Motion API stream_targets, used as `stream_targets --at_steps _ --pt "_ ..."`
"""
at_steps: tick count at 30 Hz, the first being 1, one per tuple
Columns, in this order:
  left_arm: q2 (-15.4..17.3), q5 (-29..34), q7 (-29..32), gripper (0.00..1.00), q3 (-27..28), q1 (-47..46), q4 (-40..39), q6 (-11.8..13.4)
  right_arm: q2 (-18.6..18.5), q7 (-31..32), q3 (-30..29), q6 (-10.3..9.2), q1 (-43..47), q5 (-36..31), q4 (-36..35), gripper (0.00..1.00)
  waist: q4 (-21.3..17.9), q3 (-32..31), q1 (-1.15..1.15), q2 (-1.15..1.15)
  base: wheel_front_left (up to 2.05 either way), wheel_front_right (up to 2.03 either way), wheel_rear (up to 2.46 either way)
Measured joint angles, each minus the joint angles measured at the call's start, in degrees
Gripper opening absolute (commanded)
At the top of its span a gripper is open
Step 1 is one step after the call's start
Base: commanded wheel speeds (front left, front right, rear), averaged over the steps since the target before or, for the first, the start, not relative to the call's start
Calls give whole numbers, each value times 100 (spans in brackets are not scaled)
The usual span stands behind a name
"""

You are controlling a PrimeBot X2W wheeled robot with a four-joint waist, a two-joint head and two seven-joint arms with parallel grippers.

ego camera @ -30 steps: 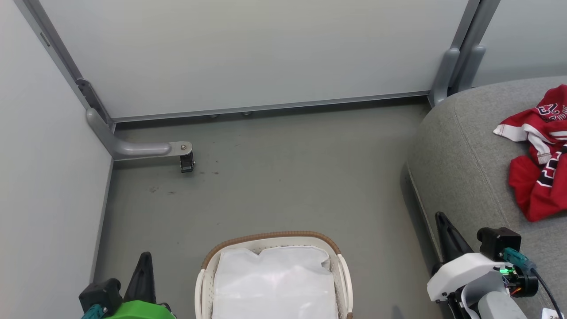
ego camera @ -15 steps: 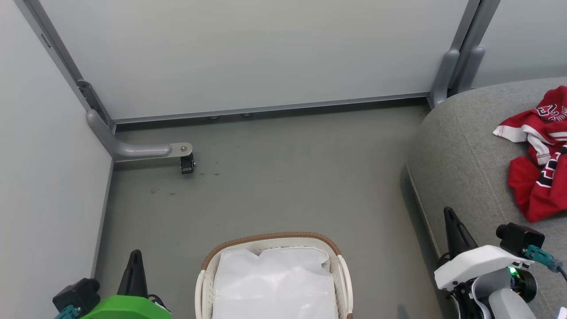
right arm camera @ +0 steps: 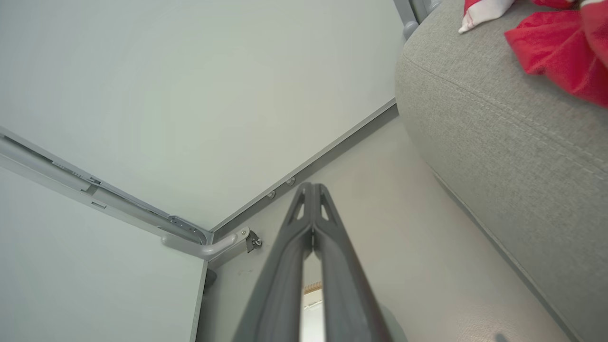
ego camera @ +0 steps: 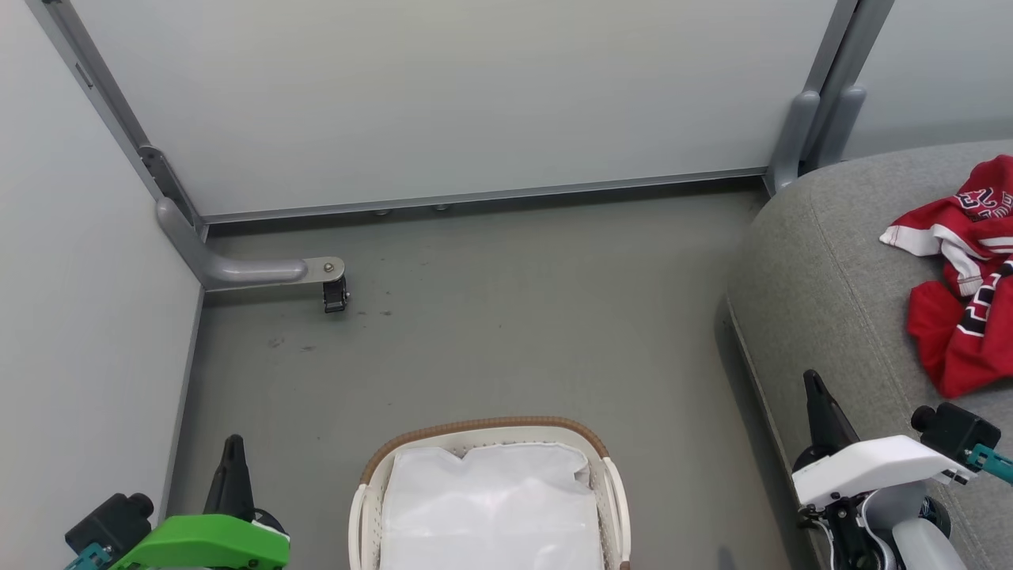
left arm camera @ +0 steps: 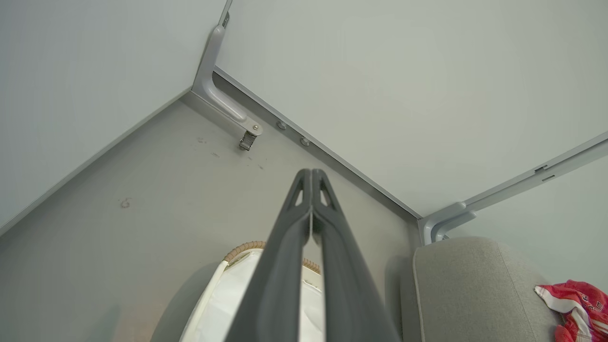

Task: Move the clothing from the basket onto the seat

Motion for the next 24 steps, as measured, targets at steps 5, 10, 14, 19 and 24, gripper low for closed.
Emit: stream_targets --at_steps 5,10,14,19,24 --pt "0 -372 101 0 36 -30 -42 0 -2 107 -29 0 6 387 -58 0 1 -9 0 0 0 0 0" --pt "0 -742 185 0 69 -59 -97 0 -5 199 -53 0 12 770 -111 0 1 -18 0 0 0 0 0" --pt "1 -1037 274 0 94 -87 -145 0 -7 279 -73 0 26 1057 -157 0 2 -25 0 0 0 0 0" --pt "1 -1366 353 0 118 -106 -180 0 -9 359 -99 0 28 1390 -208 0 2 -33 0 0 0 0 0" --pt "1 -1692 439 0 138 -144 -220 0 -11 435 -124 -1 30 1719 -258 0 3 -42 0 0 0 0 0"
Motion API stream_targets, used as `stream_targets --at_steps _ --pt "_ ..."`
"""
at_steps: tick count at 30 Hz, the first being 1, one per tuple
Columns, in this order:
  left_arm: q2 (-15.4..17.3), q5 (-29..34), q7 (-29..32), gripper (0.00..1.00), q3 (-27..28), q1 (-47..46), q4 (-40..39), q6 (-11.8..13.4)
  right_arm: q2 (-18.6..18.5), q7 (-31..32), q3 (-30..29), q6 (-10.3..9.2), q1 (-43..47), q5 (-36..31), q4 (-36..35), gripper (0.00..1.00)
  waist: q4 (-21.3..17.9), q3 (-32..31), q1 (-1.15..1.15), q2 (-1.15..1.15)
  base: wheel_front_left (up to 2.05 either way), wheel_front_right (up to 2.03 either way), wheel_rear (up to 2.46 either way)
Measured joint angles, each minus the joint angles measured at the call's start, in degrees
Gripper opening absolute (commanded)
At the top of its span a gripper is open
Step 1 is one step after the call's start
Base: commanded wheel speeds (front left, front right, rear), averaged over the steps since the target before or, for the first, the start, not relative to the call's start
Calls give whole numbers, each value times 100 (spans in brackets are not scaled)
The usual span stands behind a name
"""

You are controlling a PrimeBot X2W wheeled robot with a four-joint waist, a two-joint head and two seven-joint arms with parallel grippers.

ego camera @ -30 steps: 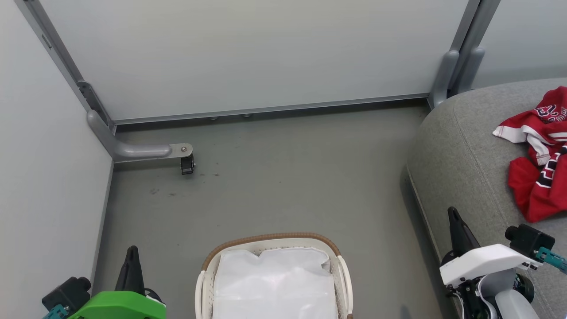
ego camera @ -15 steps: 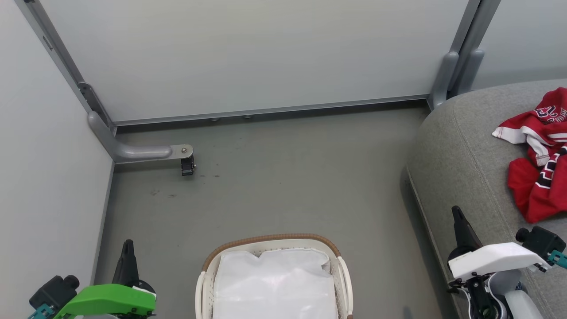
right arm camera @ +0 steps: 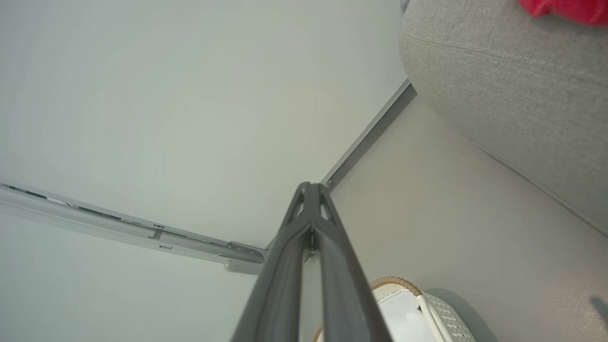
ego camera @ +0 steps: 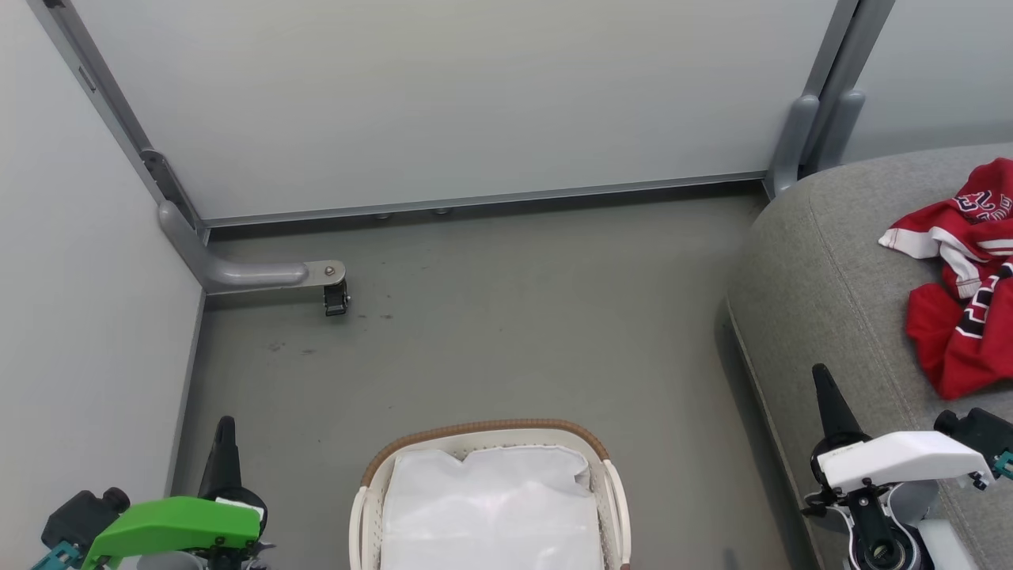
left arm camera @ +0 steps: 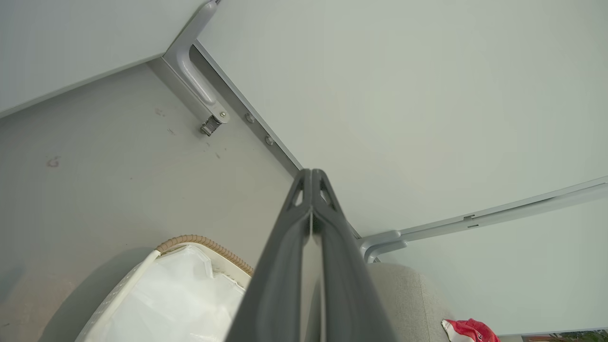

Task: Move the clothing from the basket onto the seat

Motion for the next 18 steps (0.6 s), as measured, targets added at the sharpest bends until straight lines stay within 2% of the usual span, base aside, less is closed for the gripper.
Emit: stream_targets --at_steps 18 --pt "1 -1012 270 0 90 -93 -146 0 -11 279 -76 0 29 1049 -156 0 2 -32 0 0 0 0 0"
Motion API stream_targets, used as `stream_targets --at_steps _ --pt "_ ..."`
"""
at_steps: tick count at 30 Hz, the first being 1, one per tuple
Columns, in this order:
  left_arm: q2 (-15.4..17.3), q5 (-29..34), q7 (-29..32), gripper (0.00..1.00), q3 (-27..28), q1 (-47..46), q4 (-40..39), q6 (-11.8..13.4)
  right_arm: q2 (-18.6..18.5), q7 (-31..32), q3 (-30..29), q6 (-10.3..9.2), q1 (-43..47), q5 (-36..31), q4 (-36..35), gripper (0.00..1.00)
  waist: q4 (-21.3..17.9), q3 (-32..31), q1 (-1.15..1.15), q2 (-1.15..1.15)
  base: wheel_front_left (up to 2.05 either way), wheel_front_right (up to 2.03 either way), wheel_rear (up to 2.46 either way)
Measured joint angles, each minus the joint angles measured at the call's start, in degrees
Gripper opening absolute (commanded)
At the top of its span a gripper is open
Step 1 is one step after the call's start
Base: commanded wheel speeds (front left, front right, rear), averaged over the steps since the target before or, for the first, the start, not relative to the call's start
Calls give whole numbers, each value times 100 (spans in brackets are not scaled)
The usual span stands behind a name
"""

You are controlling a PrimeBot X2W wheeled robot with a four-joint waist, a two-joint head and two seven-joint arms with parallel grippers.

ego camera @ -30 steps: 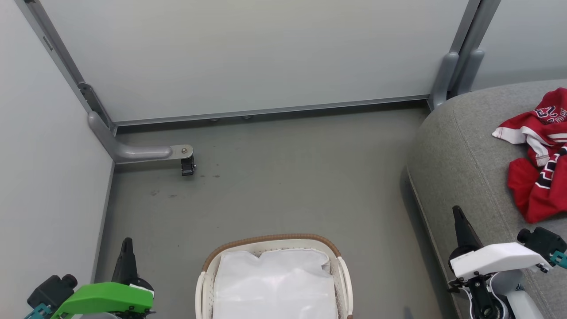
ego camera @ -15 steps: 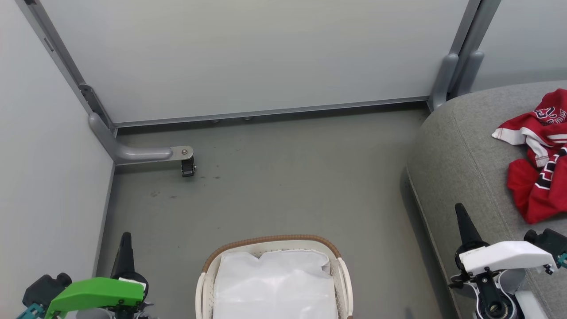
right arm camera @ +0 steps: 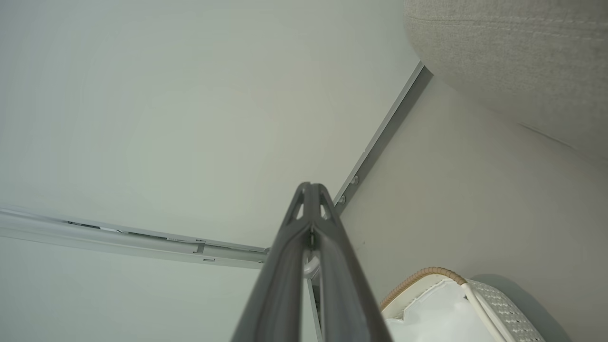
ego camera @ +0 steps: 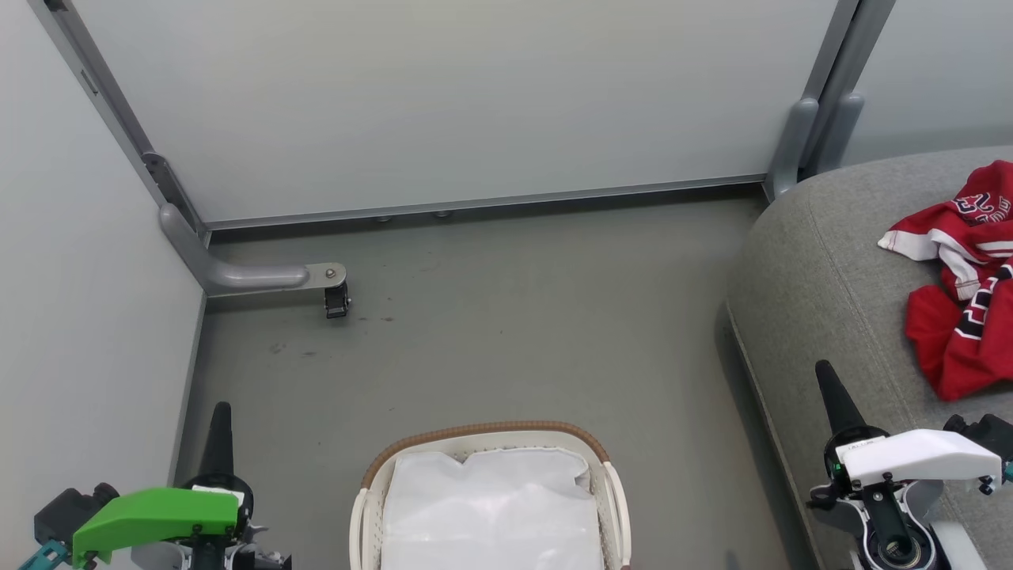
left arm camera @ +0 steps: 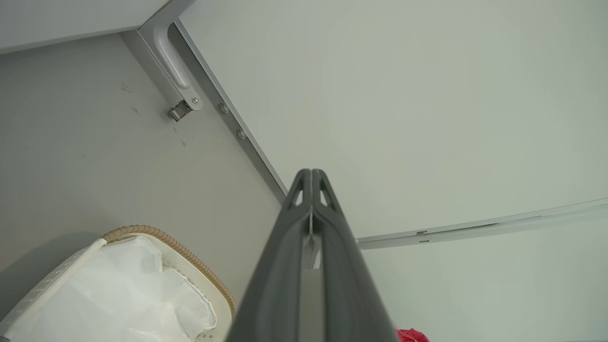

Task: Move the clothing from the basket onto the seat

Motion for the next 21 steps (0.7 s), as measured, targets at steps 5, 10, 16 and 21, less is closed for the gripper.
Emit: stream_targets --at_steps 5,10,16,21 --pt "1 -255 69 0 22 -16 -29 0 -3 66 -16 0 9 270 -42 0 0 -9 0 0 0 0 0" --pt "1 -511 135 0 45 -25 -58 0 -5 129 -35 0 34 533 -80 0 1 -18 0 0 0 0 0" --pt "2 -799 218 0 65 -57 -105 0 -7 208 -55 0 38 827 -122 0 2 -28 0 0 0 0 0" --pt "2 -1005 270 0 79 -76 -137 0 -9 267 -73 0 43 1048 -156 0 3 -37 0 0 0 0 0"
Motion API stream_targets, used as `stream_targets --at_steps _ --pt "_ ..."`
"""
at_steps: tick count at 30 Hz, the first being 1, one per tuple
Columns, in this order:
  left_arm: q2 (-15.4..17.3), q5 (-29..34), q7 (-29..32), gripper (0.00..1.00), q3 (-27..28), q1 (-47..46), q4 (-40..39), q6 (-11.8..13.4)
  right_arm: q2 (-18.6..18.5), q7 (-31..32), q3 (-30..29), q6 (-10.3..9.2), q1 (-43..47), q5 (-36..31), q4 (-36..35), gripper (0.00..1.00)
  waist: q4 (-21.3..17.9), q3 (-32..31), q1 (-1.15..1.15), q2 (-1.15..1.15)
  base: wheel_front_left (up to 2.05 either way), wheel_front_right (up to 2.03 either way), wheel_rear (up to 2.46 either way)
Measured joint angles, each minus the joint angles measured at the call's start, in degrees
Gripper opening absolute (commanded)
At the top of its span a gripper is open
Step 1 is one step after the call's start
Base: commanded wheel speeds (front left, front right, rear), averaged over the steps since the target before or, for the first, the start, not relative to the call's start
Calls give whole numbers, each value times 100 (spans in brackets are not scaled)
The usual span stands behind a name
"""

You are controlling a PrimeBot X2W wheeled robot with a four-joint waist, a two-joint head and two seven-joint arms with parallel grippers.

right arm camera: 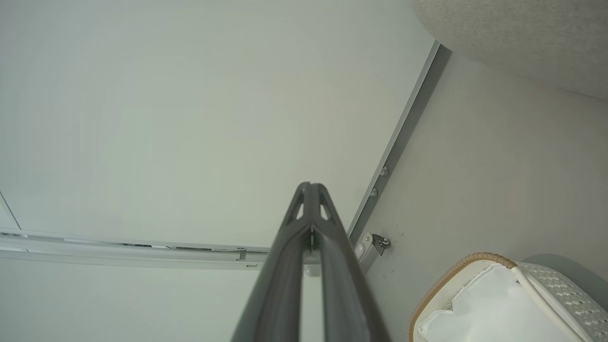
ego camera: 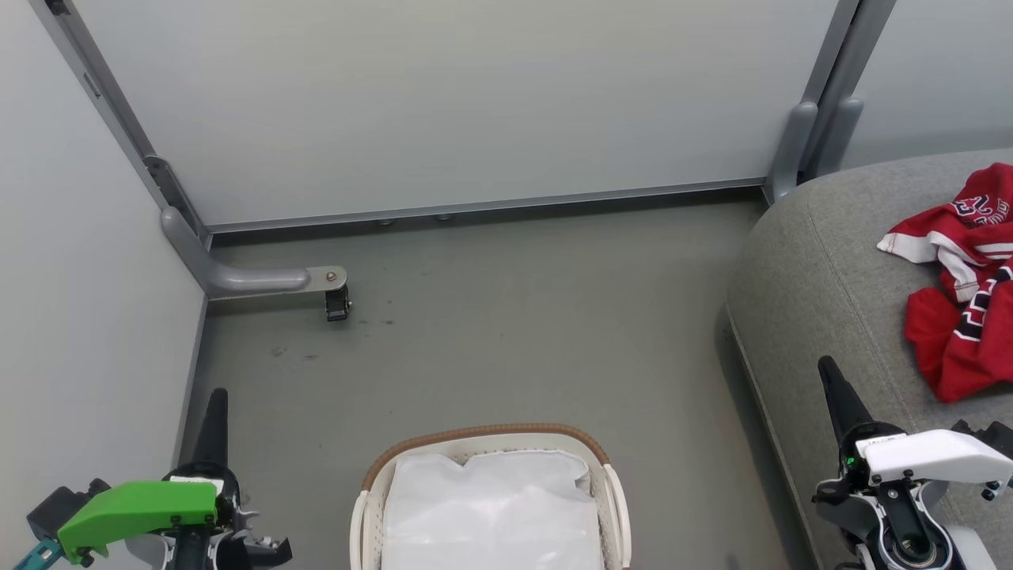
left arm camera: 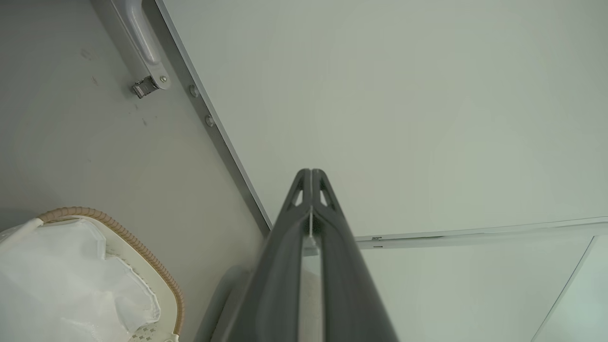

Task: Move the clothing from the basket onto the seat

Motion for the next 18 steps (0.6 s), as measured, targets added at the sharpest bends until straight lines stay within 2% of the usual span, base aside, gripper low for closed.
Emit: stream_targets --at_steps 18 --pt "2 -758 199 0 58 -66 -92 -1 -5 200 -58 -2 26 773 -119 0 2 -32 0 0 0 0 0"
